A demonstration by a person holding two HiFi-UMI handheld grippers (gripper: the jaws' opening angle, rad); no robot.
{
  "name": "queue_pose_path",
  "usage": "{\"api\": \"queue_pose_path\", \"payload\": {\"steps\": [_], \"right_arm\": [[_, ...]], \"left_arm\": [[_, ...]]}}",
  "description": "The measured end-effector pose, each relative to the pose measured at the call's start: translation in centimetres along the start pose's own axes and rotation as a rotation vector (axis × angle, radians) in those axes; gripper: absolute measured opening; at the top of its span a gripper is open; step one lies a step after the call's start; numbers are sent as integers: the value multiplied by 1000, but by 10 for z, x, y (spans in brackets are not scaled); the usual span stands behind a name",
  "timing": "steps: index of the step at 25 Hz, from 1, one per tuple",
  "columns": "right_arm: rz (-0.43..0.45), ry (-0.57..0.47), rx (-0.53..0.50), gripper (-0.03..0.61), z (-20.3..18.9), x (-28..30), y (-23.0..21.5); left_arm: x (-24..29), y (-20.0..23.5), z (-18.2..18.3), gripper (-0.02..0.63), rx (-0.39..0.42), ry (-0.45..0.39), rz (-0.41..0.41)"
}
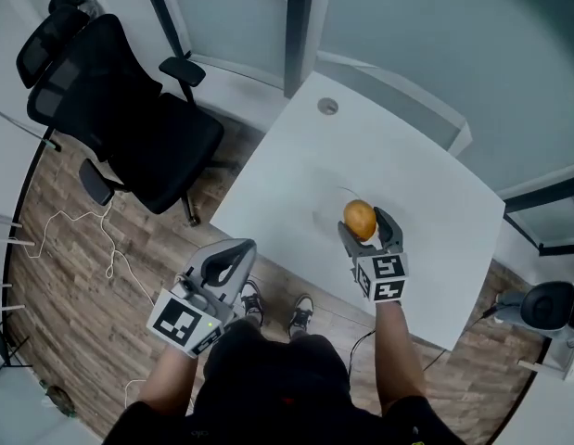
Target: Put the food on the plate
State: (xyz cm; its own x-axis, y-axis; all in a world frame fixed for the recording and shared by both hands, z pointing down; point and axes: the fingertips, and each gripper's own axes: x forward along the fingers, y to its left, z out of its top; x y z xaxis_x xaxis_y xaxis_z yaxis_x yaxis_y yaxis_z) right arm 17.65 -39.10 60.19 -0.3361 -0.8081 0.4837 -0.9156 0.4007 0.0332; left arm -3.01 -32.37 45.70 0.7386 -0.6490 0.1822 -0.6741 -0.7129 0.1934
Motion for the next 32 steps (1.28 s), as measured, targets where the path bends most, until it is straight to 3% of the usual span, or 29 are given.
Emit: {"api": "queue_pose_path", "payload": {"steps": [8, 18, 27, 32], "right_arm": [[16, 157, -7, 370, -53, 63, -6], [34, 247, -67, 370, -85, 95, 0], [35, 241, -77, 371, -82, 94, 3], [32, 132, -60, 371, -45, 65, 3]], "left_arm": [[6, 22, -30, 23, -23, 49, 25], [15, 30, -45, 23, -56, 83, 35], [13, 27, -47, 23, -60, 92, 30], [10, 19, -36, 23, -54, 74, 12]]}}
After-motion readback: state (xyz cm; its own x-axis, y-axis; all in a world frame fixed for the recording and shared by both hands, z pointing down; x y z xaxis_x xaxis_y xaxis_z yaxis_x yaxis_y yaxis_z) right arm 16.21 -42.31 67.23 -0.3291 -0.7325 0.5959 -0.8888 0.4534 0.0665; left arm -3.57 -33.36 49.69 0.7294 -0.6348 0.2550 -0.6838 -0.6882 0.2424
